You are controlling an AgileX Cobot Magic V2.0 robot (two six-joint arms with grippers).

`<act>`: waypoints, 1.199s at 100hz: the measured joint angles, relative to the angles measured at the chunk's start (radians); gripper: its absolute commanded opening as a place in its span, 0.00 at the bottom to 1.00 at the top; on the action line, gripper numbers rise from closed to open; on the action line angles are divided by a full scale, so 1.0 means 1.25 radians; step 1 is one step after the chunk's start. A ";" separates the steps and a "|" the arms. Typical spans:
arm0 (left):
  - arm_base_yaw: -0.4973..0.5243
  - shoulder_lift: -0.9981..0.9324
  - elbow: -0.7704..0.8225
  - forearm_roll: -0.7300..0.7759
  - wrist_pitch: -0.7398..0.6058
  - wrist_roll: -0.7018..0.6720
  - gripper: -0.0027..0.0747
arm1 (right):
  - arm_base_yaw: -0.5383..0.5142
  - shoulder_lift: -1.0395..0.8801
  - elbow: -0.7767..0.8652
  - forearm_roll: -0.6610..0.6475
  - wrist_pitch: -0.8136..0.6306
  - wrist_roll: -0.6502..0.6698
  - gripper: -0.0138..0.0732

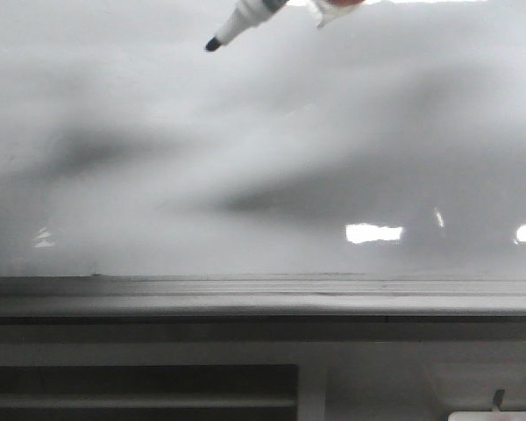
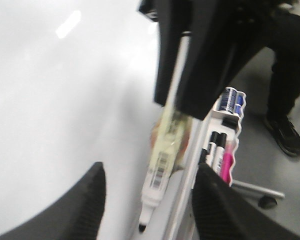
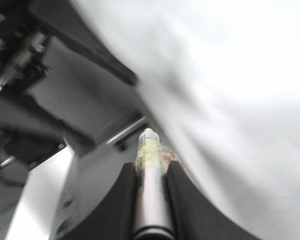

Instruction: Write number 2 on whiteboard

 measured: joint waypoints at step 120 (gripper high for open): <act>0.078 -0.378 0.323 -0.177 -0.504 -0.067 0.01 | 0.043 -0.124 0.267 0.398 -0.374 -0.457 0.11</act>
